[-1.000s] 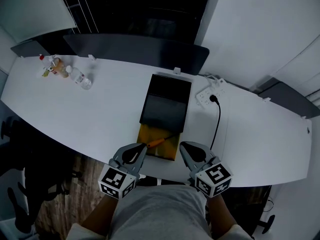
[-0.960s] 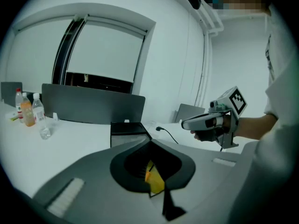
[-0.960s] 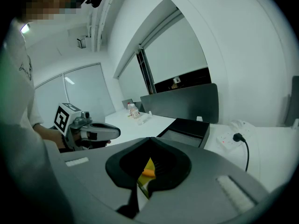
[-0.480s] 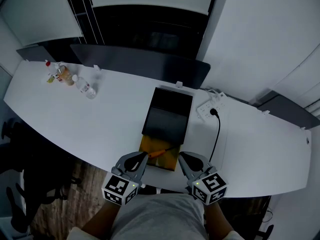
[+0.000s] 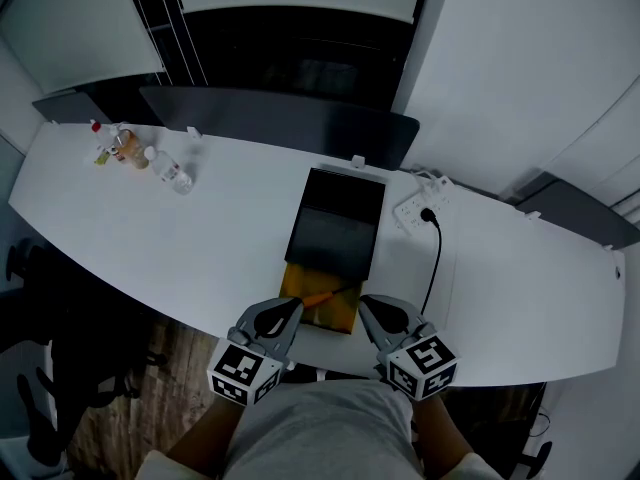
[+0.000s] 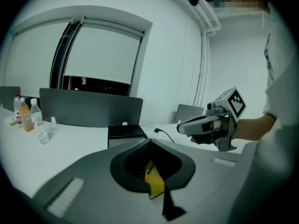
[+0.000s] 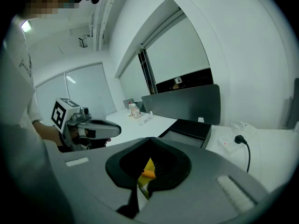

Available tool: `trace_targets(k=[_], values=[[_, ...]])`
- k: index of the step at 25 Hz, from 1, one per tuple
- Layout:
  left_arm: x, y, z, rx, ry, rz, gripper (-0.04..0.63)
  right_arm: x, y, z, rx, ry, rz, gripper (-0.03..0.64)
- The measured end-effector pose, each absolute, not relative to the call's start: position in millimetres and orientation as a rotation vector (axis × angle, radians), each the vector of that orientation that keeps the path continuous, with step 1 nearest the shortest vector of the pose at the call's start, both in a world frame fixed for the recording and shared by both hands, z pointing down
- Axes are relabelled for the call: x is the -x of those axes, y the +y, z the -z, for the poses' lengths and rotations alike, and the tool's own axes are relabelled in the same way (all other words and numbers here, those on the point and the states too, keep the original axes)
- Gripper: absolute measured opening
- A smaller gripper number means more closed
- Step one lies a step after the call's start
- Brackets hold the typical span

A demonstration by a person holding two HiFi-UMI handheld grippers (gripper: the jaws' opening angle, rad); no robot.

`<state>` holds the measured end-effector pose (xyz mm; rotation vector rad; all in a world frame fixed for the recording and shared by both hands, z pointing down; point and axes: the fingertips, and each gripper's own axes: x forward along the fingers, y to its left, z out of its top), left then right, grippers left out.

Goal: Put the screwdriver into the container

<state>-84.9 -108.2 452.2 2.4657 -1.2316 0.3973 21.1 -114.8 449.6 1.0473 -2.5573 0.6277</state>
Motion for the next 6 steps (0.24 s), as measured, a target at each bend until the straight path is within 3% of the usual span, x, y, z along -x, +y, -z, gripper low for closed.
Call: trace_targets(k=[6], values=[[81.4,-108.2,-447.8,-2.478,-1.234,-0.390,0.002,-19.9,-112.7,-448.9,-1.048,-2.564,-0.627,0.014]])
